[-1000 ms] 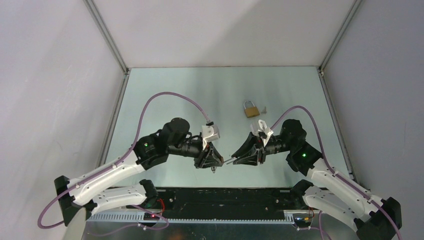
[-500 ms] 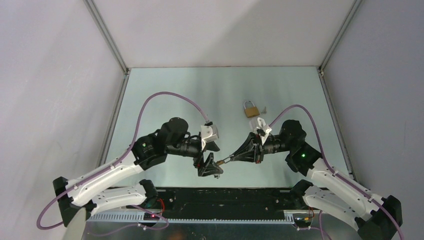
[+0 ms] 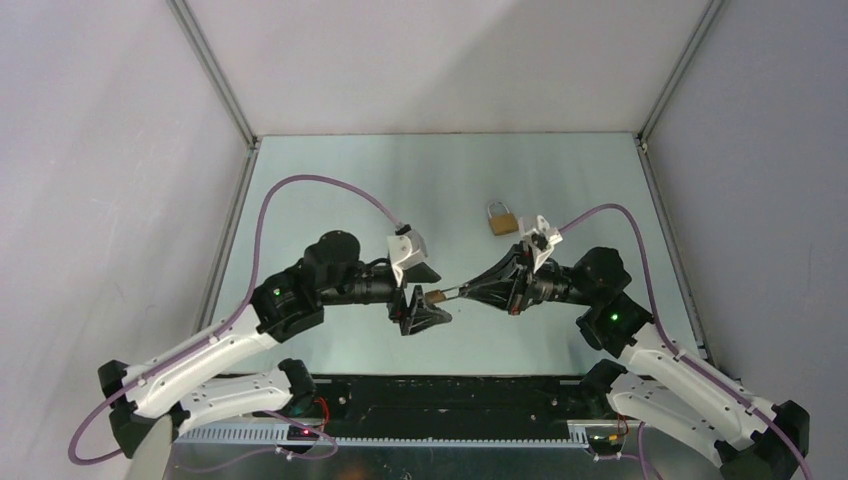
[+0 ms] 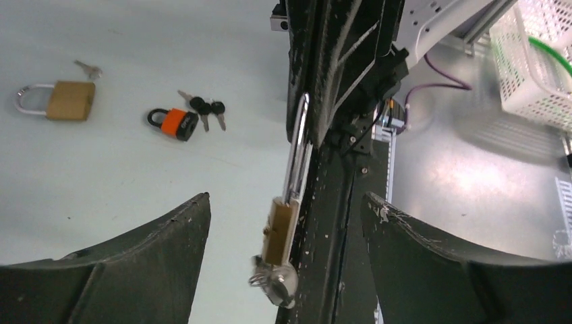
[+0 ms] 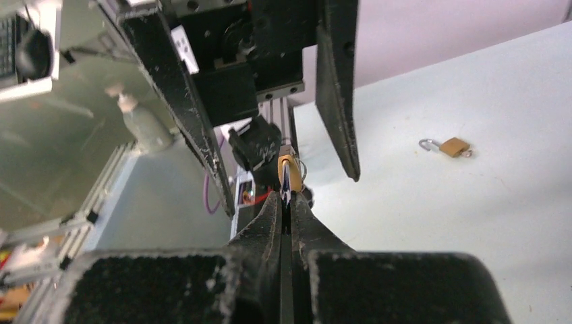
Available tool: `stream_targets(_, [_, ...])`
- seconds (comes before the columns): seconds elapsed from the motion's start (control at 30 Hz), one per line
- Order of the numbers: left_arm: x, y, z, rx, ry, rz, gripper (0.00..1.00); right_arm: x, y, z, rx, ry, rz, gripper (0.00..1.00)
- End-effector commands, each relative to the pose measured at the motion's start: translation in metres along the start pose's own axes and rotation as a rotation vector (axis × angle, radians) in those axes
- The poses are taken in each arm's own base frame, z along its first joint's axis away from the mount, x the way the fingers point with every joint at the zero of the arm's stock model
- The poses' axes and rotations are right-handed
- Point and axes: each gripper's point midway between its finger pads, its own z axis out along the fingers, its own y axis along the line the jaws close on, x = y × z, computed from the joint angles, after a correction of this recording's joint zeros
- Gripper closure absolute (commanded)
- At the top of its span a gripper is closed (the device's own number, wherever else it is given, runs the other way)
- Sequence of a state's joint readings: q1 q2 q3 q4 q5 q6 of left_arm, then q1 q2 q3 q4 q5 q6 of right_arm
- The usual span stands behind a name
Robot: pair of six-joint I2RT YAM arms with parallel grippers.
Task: Lock with the key
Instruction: Lock the lock.
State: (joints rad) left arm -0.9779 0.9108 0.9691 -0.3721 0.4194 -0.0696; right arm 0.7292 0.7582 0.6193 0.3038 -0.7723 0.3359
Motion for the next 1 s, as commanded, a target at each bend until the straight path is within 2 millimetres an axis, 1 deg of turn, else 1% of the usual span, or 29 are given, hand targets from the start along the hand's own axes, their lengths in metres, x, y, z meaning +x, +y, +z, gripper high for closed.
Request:
stream_targets(0.0, [-0.041, -0.004, -0.011, -0.020, -0.209, 0.009, 0.15, -0.065, 0.012, 0.000, 0.025, -0.222, 0.001, 1.00])
stream_targets(0.03, [-0.053, -0.003, -0.013, -0.030, -0.269, 0.009, 0.15, -0.071, 0.014, 0.000, 0.022, -0.248, -0.003, 1.00])
stream_targets(0.07, [-0.055, -0.004, -0.016, -0.032, -0.295, 0.005, 0.15, -0.074, 0.015, 0.000, 0.021, -0.261, 0.010, 1.00])
stream_targets(0.1, [-0.070, -0.005, -0.020, -0.031, -0.369, -0.003, 0.15, -0.079, 0.014, -0.001, 0.028, -0.285, 0.019, 1.00])
stream_targets(0.13, [-0.073, -0.005, -0.022, -0.035, -0.400, -0.012, 0.15, -0.082, 0.014, -0.001, 0.033, -0.297, 0.026, 1.00])
stream_targets(0.17, [-0.086, -0.009, -0.027, -0.021, -0.464, -0.027, 0.15, -0.088, 0.012, -0.002, 0.052, -0.325, 0.041, 1.00])
stream_targets(0.2, [-0.088, -0.010, -0.027, -0.014, -0.480, -0.038, 0.15, -0.091, 0.010, -0.003, 0.067, -0.341, 0.056, 1.00])
stream_targets(0.27, [-0.101, -0.012, -0.031, -0.004, -0.542, -0.055, 0.17, -0.102, 0.005, -0.006, 0.106, -0.400, 0.095, 1.00])
stream_targets(0.33, [-0.108, -0.012, -0.033, 0.000, -0.580, -0.081, 0.19, -0.108, 0.006, -0.007, 0.101, -0.428, 0.117, 1.00])
stream_targets(0.37, [-0.109, -0.011, -0.032, 0.001, -0.587, -0.087, 0.20, -0.109, 0.006, -0.006, 0.100, -0.434, 0.128, 1.00])
stream_targets(0.47, [-0.118, -0.013, -0.034, 0.014, -0.625, -0.097, 0.30, -0.114, 0.003, -0.007, 0.117, -0.462, 0.138, 1.00])
stream_targets(0.5, [-0.119, -0.013, -0.032, 0.016, -0.624, -0.102, 0.32, -0.115, 0.002, -0.007, 0.121, -0.467, 0.139, 1.00])
stream_targets(0.53, [-0.121, -0.014, -0.033, 0.023, -0.628, -0.103, 0.36, -0.117, 0.001, -0.008, 0.126, -0.476, 0.140, 1.00])
stream_targets(0.57, [-0.122, -0.014, -0.032, 0.024, -0.629, -0.108, 0.38, -0.117, 0.000, -0.008, 0.127, -0.479, 0.145, 1.00])
stream_targets(0.63, [-0.123, -0.014, -0.031, 0.033, -0.629, -0.117, 0.47, -0.119, 0.000, -0.008, 0.126, -0.486, 0.150, 1.00])
stream_targets(0.67, [-0.124, -0.015, -0.031, 0.040, -0.629, -0.121, 0.50, -0.120, 0.001, -0.008, 0.123, -0.490, 0.154, 1.00])
stream_targets(0.7, [-0.124, -0.015, -0.031, 0.045, -0.624, -0.124, 0.57, -0.120, 0.001, -0.009, 0.122, -0.493, 0.156, 1.00])
stream_targets(0.73, [-0.124, -0.015, -0.031, 0.050, -0.625, -0.130, 0.60, -0.122, 0.001, -0.009, 0.119, -0.497, 0.156, 1.00])
stream_targets(0.77, [-0.124, -0.015, -0.030, 0.055, -0.621, -0.130, 0.66, -0.122, 0.001, -0.009, 0.118, -0.498, 0.156, 1.00])
stream_targets(0.8, [-0.124, -0.015, -0.029, 0.060, -0.619, -0.134, 0.68, -0.123, 0.002, -0.010, 0.115, -0.502, 0.160, 1.00])
stream_targets(0.83, [-0.123, -0.015, -0.030, 0.065, -0.617, -0.133, 0.73, -0.124, 0.003, -0.010, 0.108, -0.503, 0.159, 1.00])
stream_targets(0.9, [-0.122, -0.016, -0.029, 0.081, -0.611, -0.135, 0.79, -0.125, 0.005, -0.010, 0.094, -0.504, 0.163, 1.00])
stream_targets(0.97, [-0.121, -0.017, -0.030, 0.097, -0.608, -0.140, 0.80, -0.126, 0.006, -0.011, 0.081, -0.502, 0.172, 1.00])
